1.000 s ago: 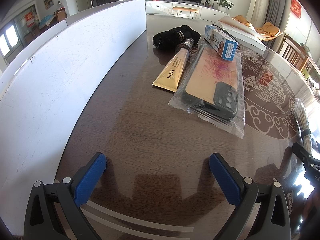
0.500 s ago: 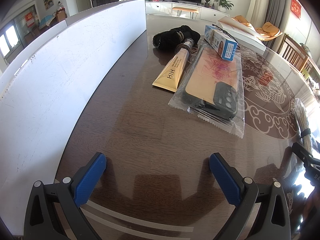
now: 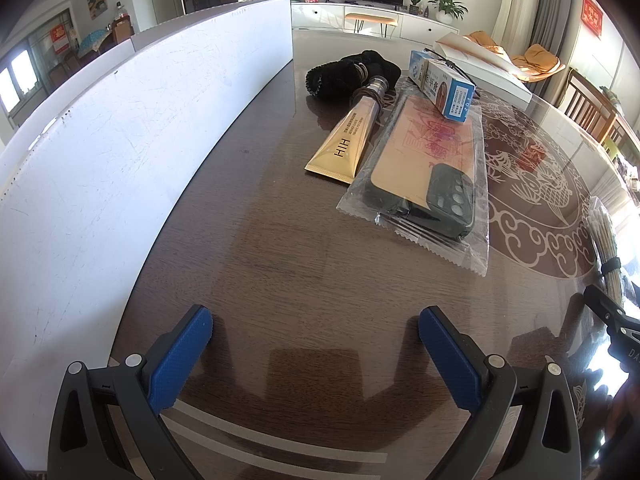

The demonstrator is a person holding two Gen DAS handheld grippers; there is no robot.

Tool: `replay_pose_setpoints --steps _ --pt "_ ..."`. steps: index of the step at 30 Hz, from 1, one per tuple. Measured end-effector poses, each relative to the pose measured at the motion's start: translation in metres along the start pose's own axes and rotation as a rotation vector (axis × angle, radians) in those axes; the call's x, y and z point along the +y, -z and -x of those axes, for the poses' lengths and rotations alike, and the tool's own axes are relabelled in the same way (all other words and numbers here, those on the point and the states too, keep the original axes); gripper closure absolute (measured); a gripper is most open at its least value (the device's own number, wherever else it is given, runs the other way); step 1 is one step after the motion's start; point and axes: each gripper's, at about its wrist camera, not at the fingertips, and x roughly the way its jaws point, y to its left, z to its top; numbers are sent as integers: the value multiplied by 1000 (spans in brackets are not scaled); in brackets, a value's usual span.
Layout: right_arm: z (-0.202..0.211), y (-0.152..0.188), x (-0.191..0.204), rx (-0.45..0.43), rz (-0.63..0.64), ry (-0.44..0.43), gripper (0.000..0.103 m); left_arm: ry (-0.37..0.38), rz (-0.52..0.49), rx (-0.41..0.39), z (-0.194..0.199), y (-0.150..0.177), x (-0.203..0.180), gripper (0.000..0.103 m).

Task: Organize objects
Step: 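Hold the chopstick bag raised in the right gripper, then grasp the gold HIH tube with the left gripper while the right holds the chopstick bag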

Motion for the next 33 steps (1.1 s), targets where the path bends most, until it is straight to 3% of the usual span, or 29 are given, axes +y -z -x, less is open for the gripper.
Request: replay_pose_setpoints --steps 13,22,28,30,33 --pt "0 0 0 0 0 0 0 109 104 -21 8 0 22 0" --pt "0 0 0 0 0 0 0 171 119 -44 15 -1 24 0" --pt "0 0 0 0 0 0 0 332 179 -19 15 -6 35 0" --pt "0 0 0 0 0 0 0 330 164 -29 15 -15 35 0" --pt "0 0 0 0 0 0 0 253 84 -54 9 -44 28 0"
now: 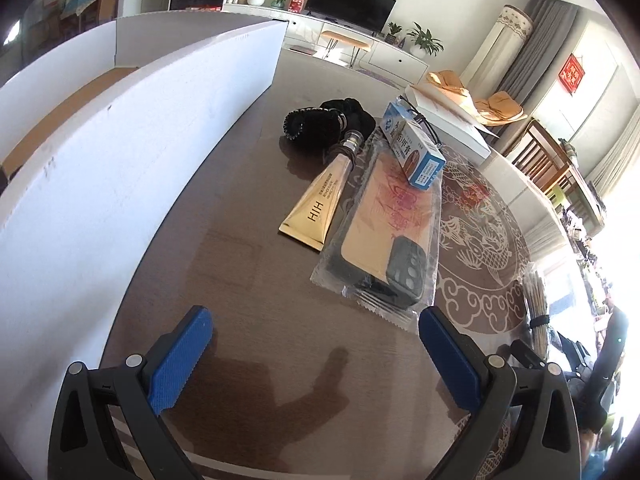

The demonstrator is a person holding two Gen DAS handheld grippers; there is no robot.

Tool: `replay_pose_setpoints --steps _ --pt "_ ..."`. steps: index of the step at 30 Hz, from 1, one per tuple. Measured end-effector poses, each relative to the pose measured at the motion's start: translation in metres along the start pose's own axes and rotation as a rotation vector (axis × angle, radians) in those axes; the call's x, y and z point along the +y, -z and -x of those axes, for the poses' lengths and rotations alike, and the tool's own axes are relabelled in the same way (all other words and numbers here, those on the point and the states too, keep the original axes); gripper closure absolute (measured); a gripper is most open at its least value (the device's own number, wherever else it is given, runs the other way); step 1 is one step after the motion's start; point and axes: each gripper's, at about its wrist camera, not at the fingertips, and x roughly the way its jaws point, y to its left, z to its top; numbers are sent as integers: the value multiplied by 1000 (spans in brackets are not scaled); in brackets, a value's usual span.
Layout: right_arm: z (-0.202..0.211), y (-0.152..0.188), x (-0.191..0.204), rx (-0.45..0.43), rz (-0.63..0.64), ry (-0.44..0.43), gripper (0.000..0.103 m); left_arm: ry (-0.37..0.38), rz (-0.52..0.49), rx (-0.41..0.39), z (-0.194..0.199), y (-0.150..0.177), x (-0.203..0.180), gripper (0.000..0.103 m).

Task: Organize objects
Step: 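Grasp the gold HIH tube with the left gripper while the right holds the chopstick bag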

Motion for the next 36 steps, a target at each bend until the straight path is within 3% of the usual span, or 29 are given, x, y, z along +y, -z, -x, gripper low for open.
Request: replay_pose_setpoints --steps 5,9,13,15,17,18,19,26,32,36 --pt "0 0 0 0 0 0 0 -48 -56 -2 -31 -60 -11 1" --pt "0 0 0 0 0 0 0 -74 -102 43 -66 -92 -26 13" --pt "0 0 0 0 0 0 0 -82 -88 85 -95 -101 -30 30" --pt "0 0 0 0 0 0 0 -103 -87 61 -98 -103 -30 34" --pt "0 0 0 0 0 0 0 -126 -95 46 -99 -103 -30 49" --pt "0 0 0 0 0 0 0 -143 -108 39 -98 -101 -31 67" --pt "0 0 0 0 0 0 0 -175 -127 30 -97 -98 -32 78" --pt "0 0 0 0 0 0 0 -236 -128 34 -56 -41 -20 78" --pt "0 0 0 0 0 0 0 -211 -108 56 -11 22 -16 78" --pt "0 0 0 0 0 0 0 -185 -120 54 -3 34 -19 78"
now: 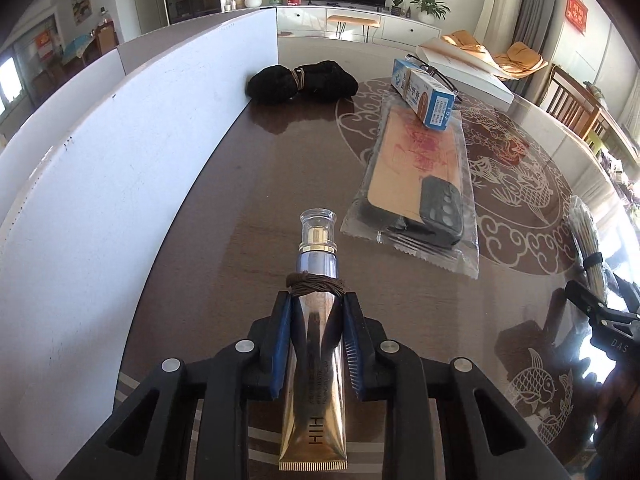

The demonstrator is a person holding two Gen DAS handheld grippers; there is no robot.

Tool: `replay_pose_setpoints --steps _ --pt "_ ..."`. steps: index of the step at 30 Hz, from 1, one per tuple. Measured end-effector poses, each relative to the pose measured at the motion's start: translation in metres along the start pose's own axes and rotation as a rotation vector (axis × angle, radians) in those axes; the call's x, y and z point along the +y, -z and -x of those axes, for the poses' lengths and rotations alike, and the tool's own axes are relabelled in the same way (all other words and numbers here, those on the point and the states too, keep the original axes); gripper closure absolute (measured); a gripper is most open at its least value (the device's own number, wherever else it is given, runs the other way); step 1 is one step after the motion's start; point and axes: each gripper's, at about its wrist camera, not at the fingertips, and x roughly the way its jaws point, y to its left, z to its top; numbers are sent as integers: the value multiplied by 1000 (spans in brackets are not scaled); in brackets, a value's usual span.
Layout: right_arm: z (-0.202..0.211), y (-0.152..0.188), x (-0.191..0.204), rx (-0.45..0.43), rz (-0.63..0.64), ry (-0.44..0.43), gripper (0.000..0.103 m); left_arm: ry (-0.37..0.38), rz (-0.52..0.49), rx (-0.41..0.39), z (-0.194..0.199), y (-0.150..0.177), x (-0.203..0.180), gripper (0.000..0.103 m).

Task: Organize objects
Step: 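Grasp the gold HIH tube with the left gripper while the right holds the chopstick bag, then carry the gold tube with the left gripper into the white box while the right carries the chopsticks there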

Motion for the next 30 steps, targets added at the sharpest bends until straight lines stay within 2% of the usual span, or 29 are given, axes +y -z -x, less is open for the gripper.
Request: replay_pose_setpoints --steps 5,8,10,12,15,20,22,23,28,29,30 --pt "0 0 0 0 0 0 0 11 16 -15 1 2 0 77" --pt "0 0 0 0 0 0 0 -1 -13 -20 2 5 -8 70" --pt "0 0 0 0 0 0 0 -27 -41 -15 0 6 -14 46" --pt "0 0 0 0 0 0 0 -44 -48 -13 -1 5 -16 39" --pt "0 0 0 0 0 0 0 -34 -31 -7 -2 5 -12 35" --pt "0 0 0 0 0 0 0 -41 -20 12 -6 5 -9 16" --pt "0 0 0 0 0 0 0 -37 -26 27 -9 6 -10 2" --pt "0 0 0 0 0 0 0 -32 -33 36 -11 6 -11 0" --pt "0 0 0 0 0 0 0 -20 -42 39 -10 5 -14 0" --pt "0 0 0 0 0 0 0 -20 -44 31 -9 5 -14 3" --pt "0 0 0 0 0 -2 0 -19 -47 5 -5 5 -15 27"
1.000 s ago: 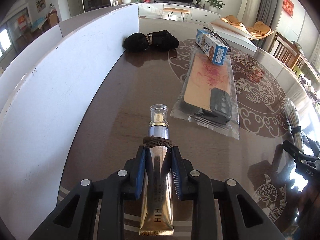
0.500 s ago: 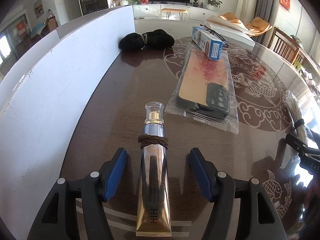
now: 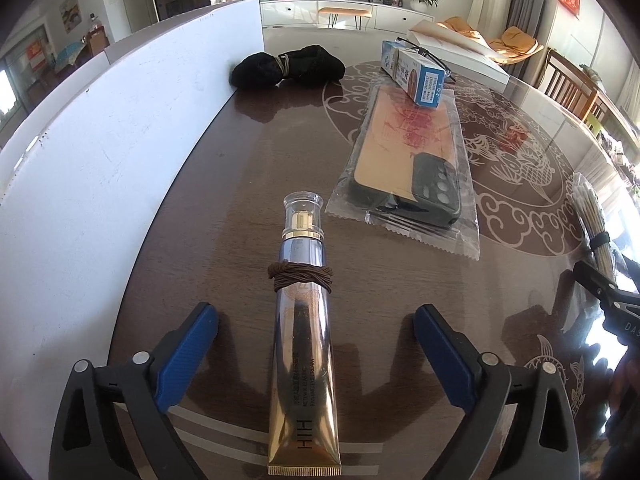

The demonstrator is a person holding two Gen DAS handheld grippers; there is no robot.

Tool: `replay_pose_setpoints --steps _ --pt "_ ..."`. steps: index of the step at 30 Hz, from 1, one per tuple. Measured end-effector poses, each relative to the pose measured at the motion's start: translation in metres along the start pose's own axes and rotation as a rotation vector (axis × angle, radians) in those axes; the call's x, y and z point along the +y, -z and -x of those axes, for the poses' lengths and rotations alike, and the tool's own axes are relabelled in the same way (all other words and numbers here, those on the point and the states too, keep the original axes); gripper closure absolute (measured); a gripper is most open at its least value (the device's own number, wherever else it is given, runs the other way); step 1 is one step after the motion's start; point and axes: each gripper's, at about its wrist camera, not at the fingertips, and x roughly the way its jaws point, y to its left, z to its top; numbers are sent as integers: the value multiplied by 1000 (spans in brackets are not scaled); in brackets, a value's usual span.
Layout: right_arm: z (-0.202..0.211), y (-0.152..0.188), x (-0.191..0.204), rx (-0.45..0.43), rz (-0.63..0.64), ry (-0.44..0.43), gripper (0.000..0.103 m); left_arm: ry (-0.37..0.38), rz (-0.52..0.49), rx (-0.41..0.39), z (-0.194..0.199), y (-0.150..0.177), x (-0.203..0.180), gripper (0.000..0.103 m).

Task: Organize objects
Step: 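Carry the gold tube with the left gripper into the white box while the right carries the chopsticks there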

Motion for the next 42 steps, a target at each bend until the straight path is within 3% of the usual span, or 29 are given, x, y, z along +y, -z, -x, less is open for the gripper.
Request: replay_pose_setpoints --steps 1,3,6,8,9,10,17,24,29,32,37,40,42 --pt "-1 -2 0 17 7 -7 0 7 -4 -22 4 0 0 53" --pt "-4 -11 -3 88 29 -45 0 25 1 -36 7 0 2 78" --pt "-7 -23 -16 133 -38 -119 4 112 48 -38 9 0 10 78" --pt "-8 -29 -12 146 6 -64 39 183 91 -72 16 0 19 79" --pt "-9 -31 -7 149 52 -33 48 218 109 -102 24 0 23 79" --pt "-7 -32 -5 146 64 -39 73 243 123 -134 31 2 27 79" --pt "23 -22 12 75 34 -111 74 347 218 -285 73 14 54 79" --pt "73 -42 65 -61 104 -217 74 346 229 -454 139 27 74 79" --pt "107 -77 129 -167 156 -351 74 323 297 -529 186 21 121 79" --pt "123 -101 183 -207 203 -464 74 280 363 -501 192 11 168 79" --pt "127 -126 292 -190 290 -640 73 164 449 -320 155 0 249 79" --pt "110 -127 355 -110 333 -718 73 101 497 -174 115 -5 283 77" --pt "88 -122 392 -18 358 -732 67 25 528 -120 98 -2 298 72"
